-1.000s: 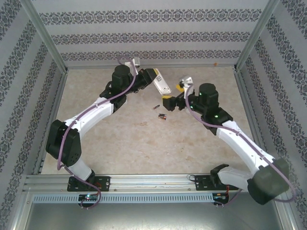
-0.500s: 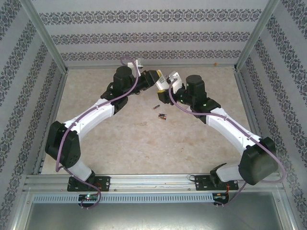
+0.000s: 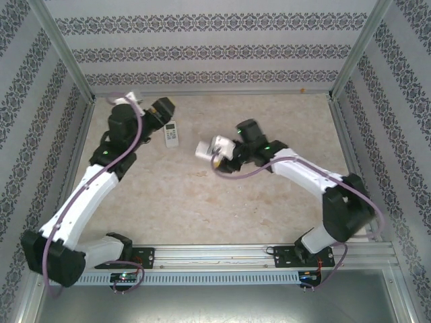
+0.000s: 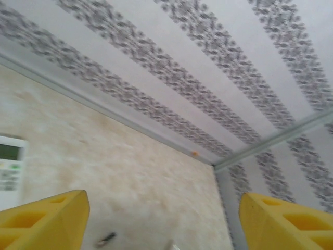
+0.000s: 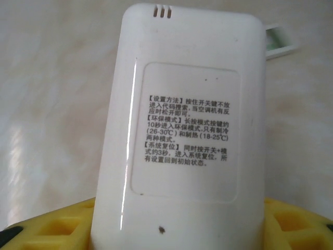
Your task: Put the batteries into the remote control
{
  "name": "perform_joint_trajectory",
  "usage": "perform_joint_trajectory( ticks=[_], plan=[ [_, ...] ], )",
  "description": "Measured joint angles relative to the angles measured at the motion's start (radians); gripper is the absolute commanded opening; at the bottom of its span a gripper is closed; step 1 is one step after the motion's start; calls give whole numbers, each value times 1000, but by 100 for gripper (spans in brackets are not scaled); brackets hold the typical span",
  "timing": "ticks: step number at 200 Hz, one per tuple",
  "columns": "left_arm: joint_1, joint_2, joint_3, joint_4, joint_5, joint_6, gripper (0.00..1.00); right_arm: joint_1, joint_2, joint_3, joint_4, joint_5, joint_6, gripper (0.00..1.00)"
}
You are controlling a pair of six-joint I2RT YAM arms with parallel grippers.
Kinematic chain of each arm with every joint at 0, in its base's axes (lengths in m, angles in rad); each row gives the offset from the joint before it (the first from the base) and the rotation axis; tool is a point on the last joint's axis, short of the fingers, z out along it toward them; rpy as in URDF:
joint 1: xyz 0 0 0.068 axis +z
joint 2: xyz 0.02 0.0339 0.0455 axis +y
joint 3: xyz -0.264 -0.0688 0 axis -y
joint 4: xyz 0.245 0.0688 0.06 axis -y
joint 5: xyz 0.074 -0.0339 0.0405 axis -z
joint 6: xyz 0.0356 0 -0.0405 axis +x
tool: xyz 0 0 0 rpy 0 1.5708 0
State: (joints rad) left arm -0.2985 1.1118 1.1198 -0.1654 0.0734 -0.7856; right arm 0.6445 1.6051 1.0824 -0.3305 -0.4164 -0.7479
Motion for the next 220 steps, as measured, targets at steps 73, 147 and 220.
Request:
perform_joint_trajectory(
  ticks=[73, 147, 220],
  plan=[
    [-2, 34, -65, -149, 31, 54, 79, 108, 188, -16, -63, 135, -177, 48],
    [0, 124, 39, -213, 77, 182, 79, 113, 264, 56, -98, 215, -196, 78],
    [19, 140, 39, -212, 144, 205, 80, 108, 204, 148, -129, 269, 42, 73]
  ],
)
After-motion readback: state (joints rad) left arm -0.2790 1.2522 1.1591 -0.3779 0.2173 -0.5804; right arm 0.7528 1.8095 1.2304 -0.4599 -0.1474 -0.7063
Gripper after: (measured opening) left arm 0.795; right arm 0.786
